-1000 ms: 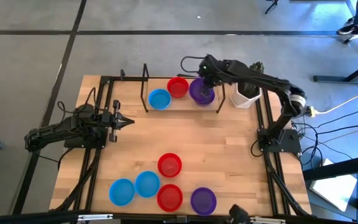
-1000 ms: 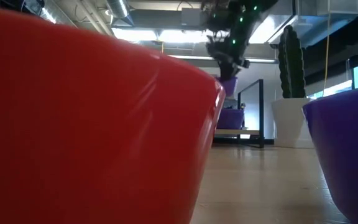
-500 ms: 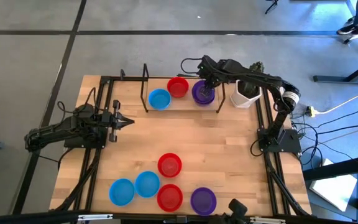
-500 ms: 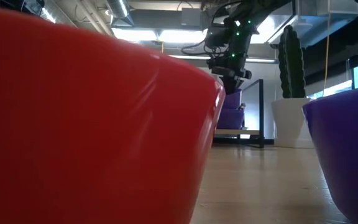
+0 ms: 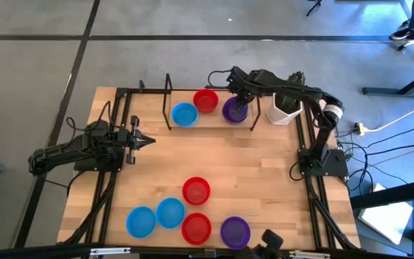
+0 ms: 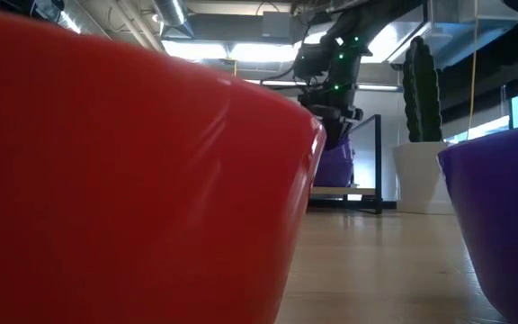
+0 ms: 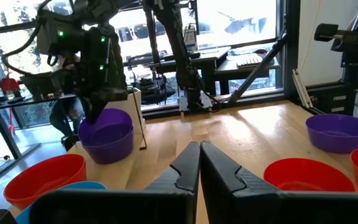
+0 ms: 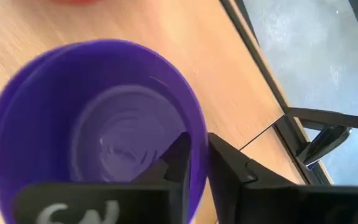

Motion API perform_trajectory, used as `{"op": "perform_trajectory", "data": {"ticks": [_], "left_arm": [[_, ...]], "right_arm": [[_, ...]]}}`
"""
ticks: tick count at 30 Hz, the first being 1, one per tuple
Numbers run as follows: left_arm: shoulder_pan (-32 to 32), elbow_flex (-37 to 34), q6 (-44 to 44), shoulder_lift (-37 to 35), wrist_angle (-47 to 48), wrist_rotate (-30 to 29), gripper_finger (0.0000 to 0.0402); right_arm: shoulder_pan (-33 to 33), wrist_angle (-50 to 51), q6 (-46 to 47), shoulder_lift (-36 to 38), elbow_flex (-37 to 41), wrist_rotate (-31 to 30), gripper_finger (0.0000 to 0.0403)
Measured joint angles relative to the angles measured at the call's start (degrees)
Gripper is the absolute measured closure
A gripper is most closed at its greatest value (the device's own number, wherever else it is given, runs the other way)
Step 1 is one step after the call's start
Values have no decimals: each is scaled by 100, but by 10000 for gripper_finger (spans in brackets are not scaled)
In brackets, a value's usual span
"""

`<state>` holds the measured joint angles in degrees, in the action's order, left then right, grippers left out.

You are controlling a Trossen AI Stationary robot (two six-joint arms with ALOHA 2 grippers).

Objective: Pick & Place Mini bowls
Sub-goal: Stack the purple bowl on top of the purple bowl on the shelf

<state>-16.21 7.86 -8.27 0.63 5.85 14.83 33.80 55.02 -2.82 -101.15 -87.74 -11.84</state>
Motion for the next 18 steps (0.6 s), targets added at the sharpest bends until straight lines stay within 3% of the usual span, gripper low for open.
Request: {"op": "perform_trajectory", "data": {"ticks": [14,18], "left_arm": [[-1,0,2,2,1,0,392],[-2,0,0,0,2,0,395]], "right_arm": [[0,-558,-229,187,-207,-113,281],[-156,-283,-32,369,-273,-515,283]]}}
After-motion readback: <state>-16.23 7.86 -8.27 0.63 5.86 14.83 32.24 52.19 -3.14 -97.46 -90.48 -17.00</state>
